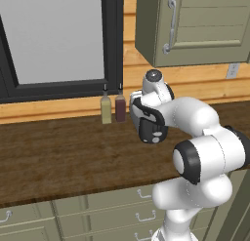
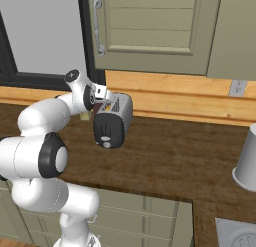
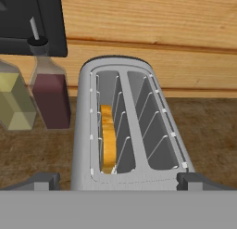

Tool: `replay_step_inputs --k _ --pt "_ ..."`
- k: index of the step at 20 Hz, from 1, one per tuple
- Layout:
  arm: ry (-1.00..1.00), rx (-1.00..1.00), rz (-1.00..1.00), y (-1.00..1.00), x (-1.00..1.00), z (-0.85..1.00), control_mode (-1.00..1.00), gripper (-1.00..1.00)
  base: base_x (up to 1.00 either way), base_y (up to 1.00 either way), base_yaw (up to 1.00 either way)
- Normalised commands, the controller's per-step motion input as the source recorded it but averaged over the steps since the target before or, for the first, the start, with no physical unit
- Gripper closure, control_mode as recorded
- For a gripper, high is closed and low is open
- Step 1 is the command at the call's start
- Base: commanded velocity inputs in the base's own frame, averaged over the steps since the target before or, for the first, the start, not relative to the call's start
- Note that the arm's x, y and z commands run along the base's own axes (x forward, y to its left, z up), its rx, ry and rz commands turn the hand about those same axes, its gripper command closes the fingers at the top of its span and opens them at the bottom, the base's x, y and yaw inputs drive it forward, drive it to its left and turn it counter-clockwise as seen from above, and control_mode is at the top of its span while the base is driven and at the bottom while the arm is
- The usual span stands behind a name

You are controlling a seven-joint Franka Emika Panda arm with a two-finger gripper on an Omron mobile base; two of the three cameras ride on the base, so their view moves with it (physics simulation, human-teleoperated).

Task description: Start the toaster. Once the lever pops up, take the bread to the plate on the dining counter.

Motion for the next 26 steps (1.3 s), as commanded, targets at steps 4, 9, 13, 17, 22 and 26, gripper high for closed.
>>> replay_step_inputs --k 4,9,13,17,22,26 --pt "0.0 0.0 0.0 0.0 0.0 0.0 -1.0 -1.0 0.0 0.0 0.0" --pt "0.0 0.0 0.0 0.0 0.0 0.0 -1.0 -1.0 0.0 0.0 0.0" --pt "0.0 0.0 0.0 0.0 0.0 0.0 -1.0 -1.0 0.0 0.0 0.0" --pt "0.0 0.0 0.0 0.0 0.0 0.0 -1.0 -1.0 0.0 0.0 0.0" --pt "0.0 0.0 0.0 0.0 0.0 0.0 -1.0 -1.0 0.0 0.0 0.0" --pt "0.0 0.0 0.0 0.0 0.0 0.0 -1.0 -1.0 0.0 0.0 0.0"
